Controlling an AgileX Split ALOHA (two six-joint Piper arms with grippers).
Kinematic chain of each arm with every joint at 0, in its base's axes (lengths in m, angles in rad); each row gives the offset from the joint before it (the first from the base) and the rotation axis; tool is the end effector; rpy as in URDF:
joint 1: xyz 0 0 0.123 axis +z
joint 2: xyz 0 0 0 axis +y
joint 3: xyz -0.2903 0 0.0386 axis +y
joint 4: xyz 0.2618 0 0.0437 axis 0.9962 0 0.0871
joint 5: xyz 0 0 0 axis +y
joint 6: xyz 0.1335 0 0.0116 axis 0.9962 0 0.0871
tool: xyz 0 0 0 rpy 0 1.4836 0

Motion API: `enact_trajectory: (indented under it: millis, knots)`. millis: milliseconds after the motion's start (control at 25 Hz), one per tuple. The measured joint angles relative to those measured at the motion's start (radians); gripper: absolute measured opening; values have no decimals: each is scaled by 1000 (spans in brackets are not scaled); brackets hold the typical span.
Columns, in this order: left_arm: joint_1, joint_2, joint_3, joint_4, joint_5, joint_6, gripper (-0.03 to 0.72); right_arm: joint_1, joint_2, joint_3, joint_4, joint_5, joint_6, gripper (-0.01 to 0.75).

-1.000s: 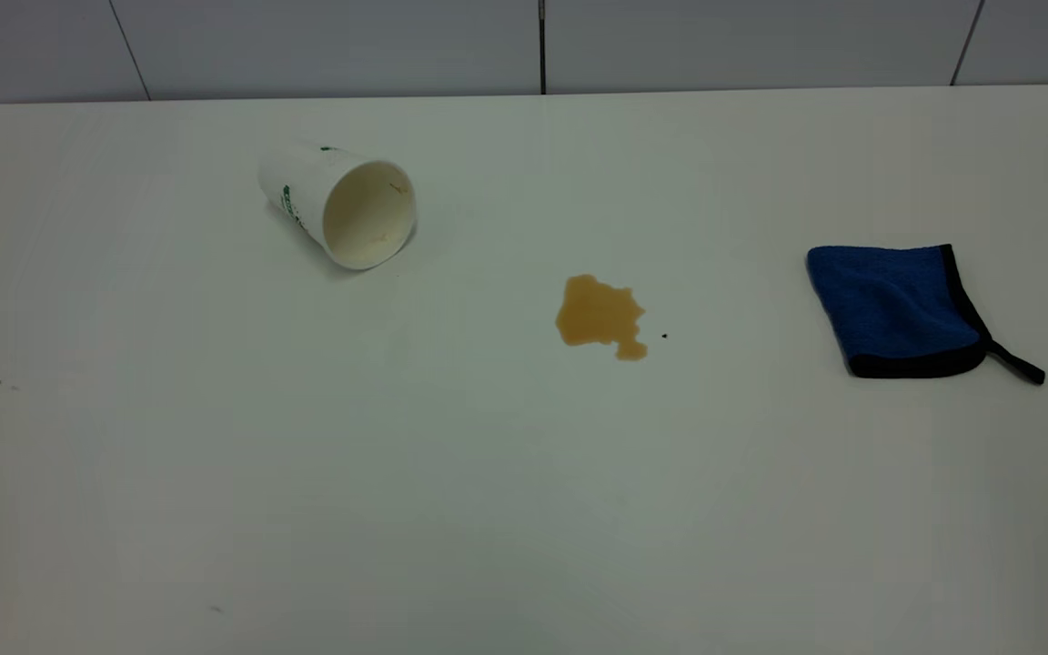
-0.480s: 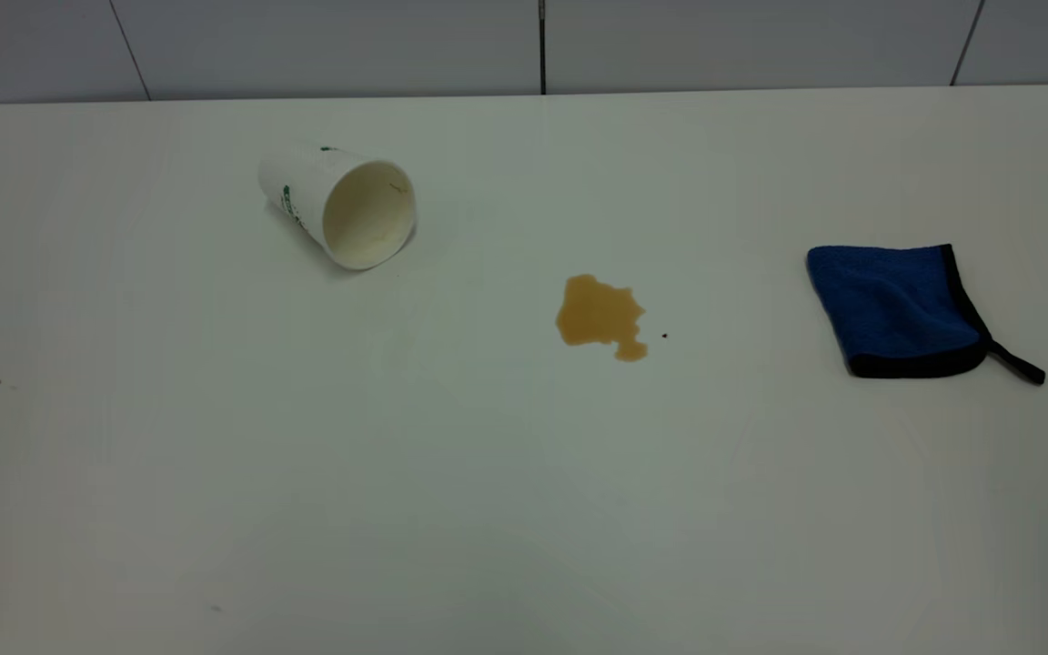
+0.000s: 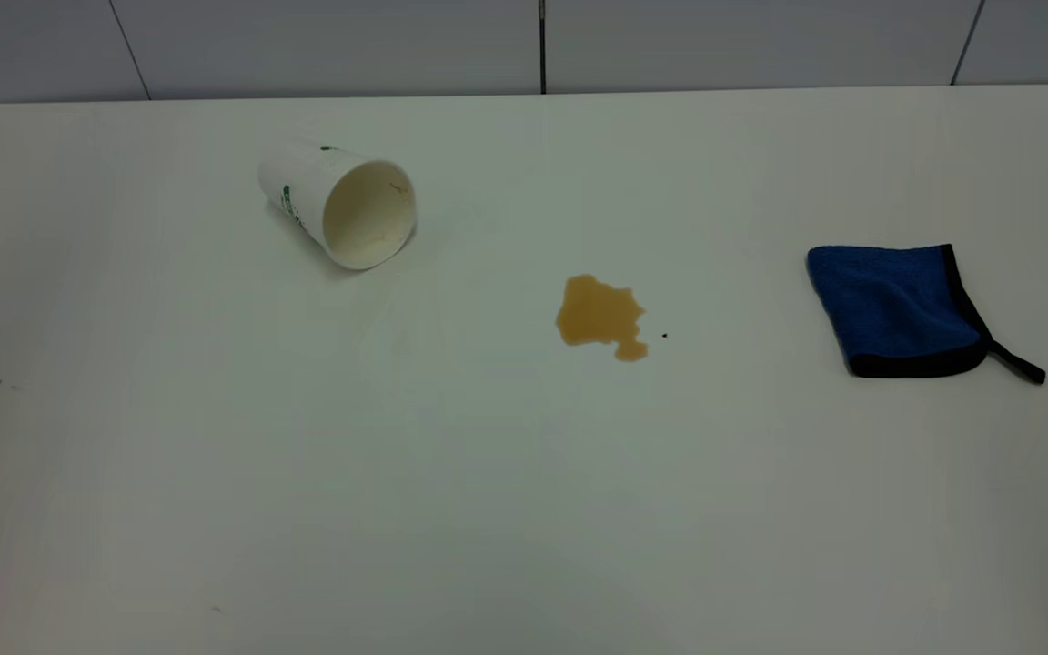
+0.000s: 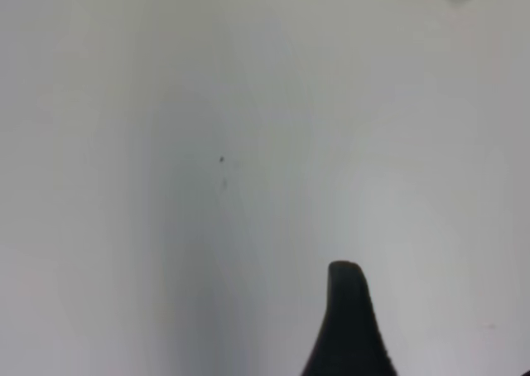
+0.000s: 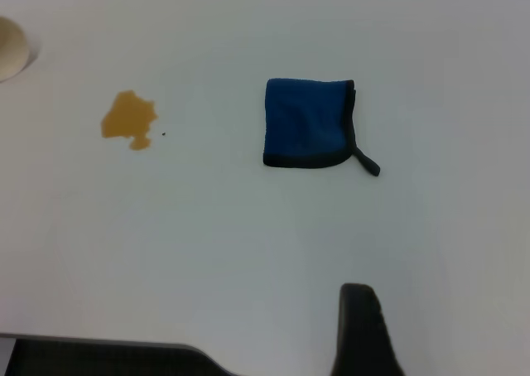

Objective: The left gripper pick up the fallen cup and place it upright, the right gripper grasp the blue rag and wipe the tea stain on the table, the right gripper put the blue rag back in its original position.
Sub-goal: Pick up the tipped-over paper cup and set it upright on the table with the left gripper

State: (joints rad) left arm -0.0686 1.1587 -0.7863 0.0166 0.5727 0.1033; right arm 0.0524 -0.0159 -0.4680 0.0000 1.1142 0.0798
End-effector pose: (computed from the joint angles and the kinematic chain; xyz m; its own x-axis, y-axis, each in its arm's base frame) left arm 0.2659 -0.0171 0.2485 -0.7421 0.1682 -0.6488 0.1505 0.9851 0.0833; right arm 0.0352 0.0018 0.2481 -0.5186 0.0526 -0.8534 -0.0111 0.9976 0.0682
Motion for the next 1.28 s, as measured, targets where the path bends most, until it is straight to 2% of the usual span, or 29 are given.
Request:
enact_trajectory:
  millis: [120,280,480,600,760,840,1080,1280]
  knots:
    - [-99,164,-64,38,-64,-9,591,0,0,0,0,0,0,534]
    - [-234,388,-185,149,-87,-89,591,0,0,0,0,0,0,534]
    - [-386,669,-370,407,-87,-290,591,0,0,0,0,0,0,534]
    - [-456,816,-485,619,-70,-462,591,0,0,0,0,0,0,534]
    - [-509,993,-627,847,-10,-644,590,0,0,0,0,0,0,534]
    - [-522,1071,-688,910,8,-698,590,0,0,0,0,0,0,534]
    - [-527,1224,-846,949,43,-751,590,0,0,0,0,0,0,534]
    - [-527,1290,-882,1015,67,-784,590,0,0,0,0,0,0,534]
